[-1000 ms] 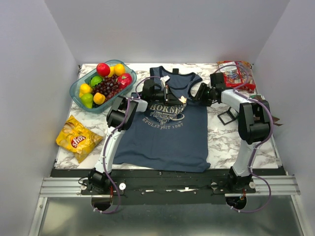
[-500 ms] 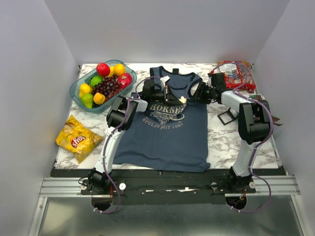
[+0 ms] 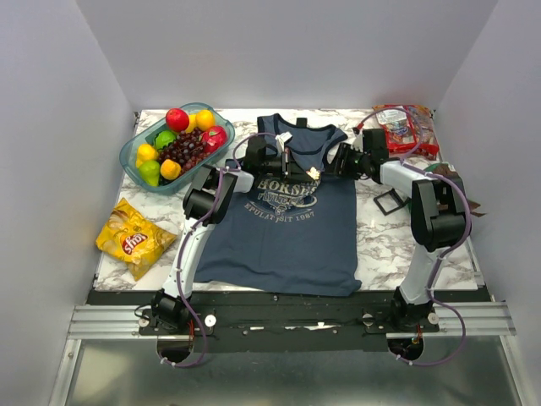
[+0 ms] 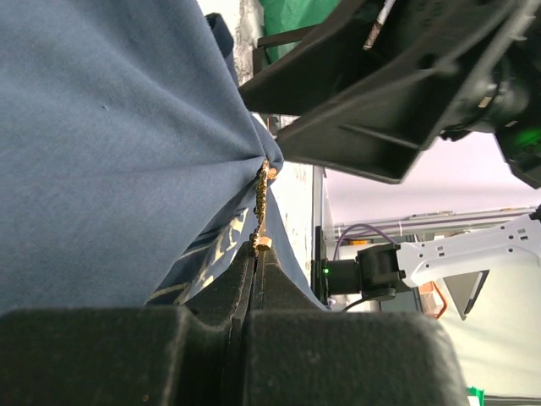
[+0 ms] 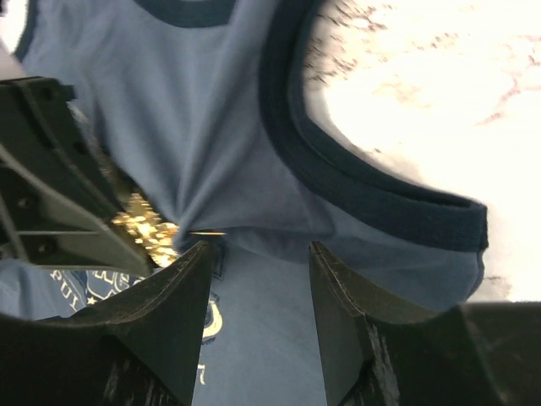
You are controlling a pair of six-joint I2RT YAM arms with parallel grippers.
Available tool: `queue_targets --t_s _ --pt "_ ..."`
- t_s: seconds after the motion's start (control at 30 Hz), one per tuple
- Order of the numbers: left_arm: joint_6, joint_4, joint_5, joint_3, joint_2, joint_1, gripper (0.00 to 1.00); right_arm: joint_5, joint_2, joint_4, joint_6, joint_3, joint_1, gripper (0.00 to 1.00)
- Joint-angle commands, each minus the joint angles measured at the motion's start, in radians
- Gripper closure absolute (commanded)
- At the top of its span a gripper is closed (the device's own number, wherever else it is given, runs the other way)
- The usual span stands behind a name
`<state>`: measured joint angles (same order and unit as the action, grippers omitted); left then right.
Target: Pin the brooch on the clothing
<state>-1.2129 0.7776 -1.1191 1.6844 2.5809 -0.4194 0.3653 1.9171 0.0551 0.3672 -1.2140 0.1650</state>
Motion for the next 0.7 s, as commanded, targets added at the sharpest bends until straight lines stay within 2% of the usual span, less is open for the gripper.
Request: queue_targets --t_s 0.0,0.6,0.63,0.67 --pt "0.036 -0.031 -0.015 0.006 -0.005 -0.007 1.0 0.032 -0.041 -0.046 -0.036 0.013 0.013 0.43" --pt "0.041 -0.032 -0.015 0.001 -0.015 -0.007 1.0 -0.078 -0.009 -0.005 -0.002 -0.019 0.01 0.4" --pt "0.041 -0.031 -0.016 0.003 -0.015 -0.007 1.0 -0.081 -0.009 0.0 0.007 -0.021 0.008 0.41" --pt "0.041 -0.032 -0.015 0.003 -0.015 -0.007 1.0 -0.092 -0.007 0.0 0.009 -0.019 0.004 0.48"
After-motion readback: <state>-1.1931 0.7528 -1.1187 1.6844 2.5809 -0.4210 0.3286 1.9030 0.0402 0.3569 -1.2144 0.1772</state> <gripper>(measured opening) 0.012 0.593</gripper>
